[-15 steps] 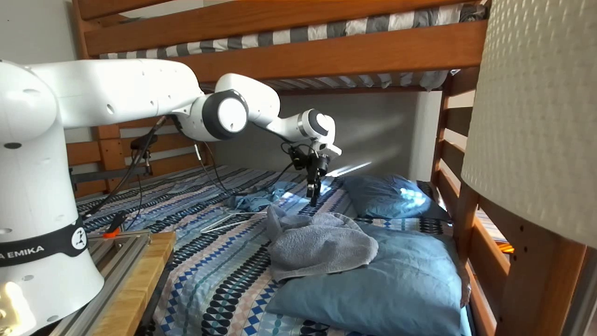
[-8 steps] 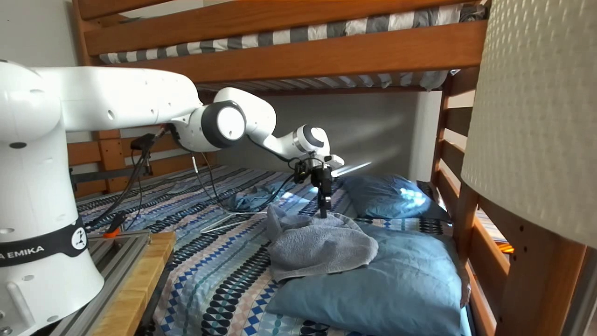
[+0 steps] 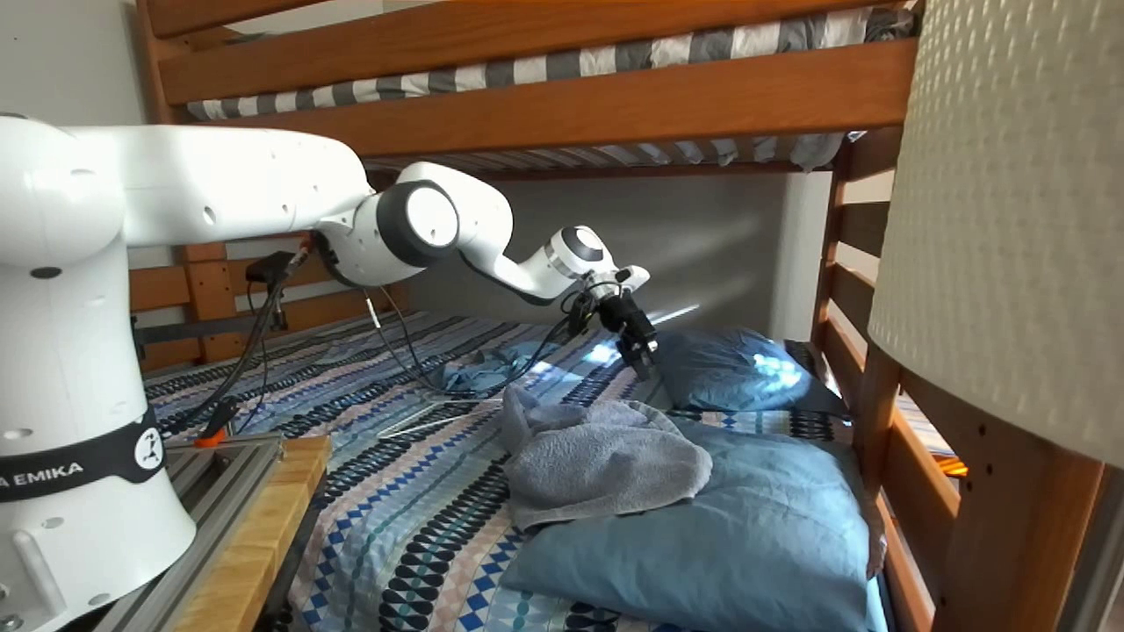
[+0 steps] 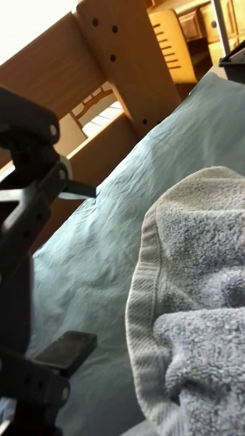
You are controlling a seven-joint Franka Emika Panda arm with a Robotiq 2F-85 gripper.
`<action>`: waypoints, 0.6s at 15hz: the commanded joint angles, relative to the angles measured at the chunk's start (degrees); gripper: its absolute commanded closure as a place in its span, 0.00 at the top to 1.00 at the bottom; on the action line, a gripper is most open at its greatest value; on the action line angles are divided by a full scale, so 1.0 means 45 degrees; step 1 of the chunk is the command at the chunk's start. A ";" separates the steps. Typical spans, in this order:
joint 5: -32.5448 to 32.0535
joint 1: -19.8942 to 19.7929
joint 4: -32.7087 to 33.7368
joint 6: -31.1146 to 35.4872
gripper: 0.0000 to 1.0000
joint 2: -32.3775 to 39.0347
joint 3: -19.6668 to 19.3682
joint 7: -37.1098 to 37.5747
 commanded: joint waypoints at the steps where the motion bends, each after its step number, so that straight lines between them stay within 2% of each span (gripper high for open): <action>1: 0.0177 -0.0360 -0.0021 0.1311 1.00 0.0207 0.0123 0.0377; 5: 0.0756 -0.1024 -0.0520 0.2409 1.00 0.0183 0.1037 -0.0049; 9: 0.1134 -0.1506 -0.0959 0.2809 1.00 0.0209 0.1963 -0.0313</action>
